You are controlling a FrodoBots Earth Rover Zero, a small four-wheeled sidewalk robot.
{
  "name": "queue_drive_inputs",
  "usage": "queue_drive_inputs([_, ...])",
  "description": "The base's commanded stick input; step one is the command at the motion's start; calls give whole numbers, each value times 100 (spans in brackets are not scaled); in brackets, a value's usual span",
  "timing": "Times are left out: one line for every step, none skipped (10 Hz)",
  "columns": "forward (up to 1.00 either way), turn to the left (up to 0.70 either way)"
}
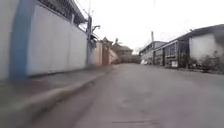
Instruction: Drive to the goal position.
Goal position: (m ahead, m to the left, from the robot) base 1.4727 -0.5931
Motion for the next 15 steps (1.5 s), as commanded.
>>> queue_drive_inputs([100,-20])
queue_drive_inputs([100,-40])
queue_drive_inputs([100,-40])
queue_drive_inputs([100,-40])
queue_drive_inputs([100,-40])
queue_drive_inputs([100,-37])
queue_drive_inputs([100,-29])
queue_drive_inputs([100,-21])
queue_drive_inputs([100,-13])
queue_drive_inputs([100,-5])
queue_drive_inputs([100,0])
queue_drive_inputs([100,0])
queue_drive_inputs([100,0])
queue_drive_inputs([100,0])
queue_drive_inputs([100,0])
